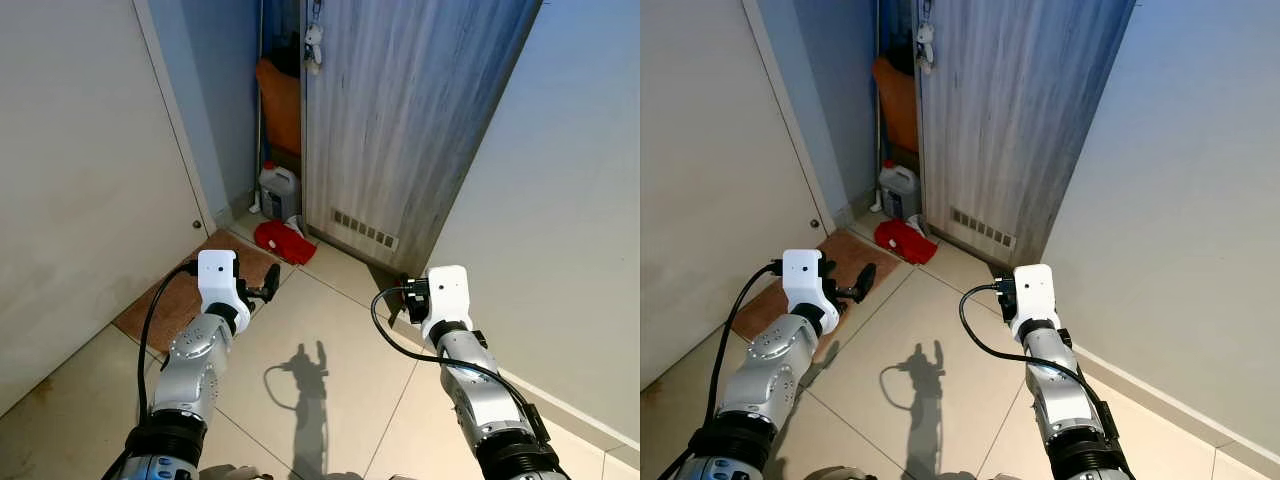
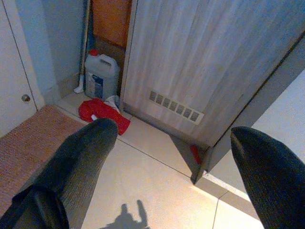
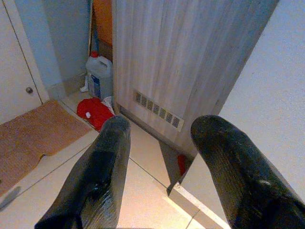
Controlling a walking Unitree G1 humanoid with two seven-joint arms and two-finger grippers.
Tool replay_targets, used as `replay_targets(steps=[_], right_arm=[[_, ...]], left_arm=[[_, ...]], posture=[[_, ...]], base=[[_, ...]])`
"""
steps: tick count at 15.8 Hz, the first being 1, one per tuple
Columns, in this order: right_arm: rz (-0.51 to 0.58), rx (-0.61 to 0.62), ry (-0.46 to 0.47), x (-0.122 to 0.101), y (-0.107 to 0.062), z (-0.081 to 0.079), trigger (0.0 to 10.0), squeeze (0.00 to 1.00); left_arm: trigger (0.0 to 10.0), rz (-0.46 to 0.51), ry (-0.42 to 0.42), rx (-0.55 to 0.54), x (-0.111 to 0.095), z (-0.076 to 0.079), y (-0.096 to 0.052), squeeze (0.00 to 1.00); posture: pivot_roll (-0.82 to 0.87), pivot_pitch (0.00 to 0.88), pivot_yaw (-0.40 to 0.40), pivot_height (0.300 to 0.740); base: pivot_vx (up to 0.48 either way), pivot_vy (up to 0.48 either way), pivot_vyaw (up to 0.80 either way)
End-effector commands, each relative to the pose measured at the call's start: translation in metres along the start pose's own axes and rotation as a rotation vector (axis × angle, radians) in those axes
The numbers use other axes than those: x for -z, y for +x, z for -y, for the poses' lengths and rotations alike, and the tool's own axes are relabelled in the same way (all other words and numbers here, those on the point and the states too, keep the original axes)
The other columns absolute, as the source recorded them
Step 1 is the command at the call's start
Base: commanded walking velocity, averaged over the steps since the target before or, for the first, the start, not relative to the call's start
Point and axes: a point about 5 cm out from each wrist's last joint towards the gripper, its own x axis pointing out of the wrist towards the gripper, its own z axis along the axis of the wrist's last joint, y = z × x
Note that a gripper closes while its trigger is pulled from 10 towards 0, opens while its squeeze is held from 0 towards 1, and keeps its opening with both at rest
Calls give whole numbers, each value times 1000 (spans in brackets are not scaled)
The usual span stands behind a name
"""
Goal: Hang keys on a hook
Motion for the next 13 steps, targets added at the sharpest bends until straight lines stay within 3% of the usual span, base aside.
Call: replay_targets(steps=[1, 6, 7, 8, 11, 13], right_arm=[[16, -4, -10, -4, 2, 1, 10000, 0], [16, -4, -10, -4, 2, 1, 10000, 0], [-19, 41, 74, -7, 9, 7, 10000, 118], [-24, 102, 209, -15, 18, 19, 10000, 102], [-5, 129, 207, -11, 15, 28, 10000, 47], [-5, 86, 101, -12, 15, 26, 10000, 27]], left_arm=[[10000, 6, 5, -6, -2, -2, 1, 0], [10000, 6, 5, -6, -2, -2, 1, 0], [10000, 19, -66, -65, -6, -15, 0, 0], [10000, 42, -155, -127, -11, -36, -7, 0], [10000, 78, -141, -90, -14, -27, -4, 0], [10000, 60, -139, -24, -11, -12, 6, 0]], posture=[[25, 0, 2, 740], [25, 0, 2, 740], [48, 0, -41, 740], [53, 0, -42, 740], [41, 0, -28, 740], [-10, 0, 17, 740]], base=[[0, 0, 0], [0, 0, 0], [0, 0, 0], [0, 0, 0], [0, 0, 0], [0, 0, 0]])
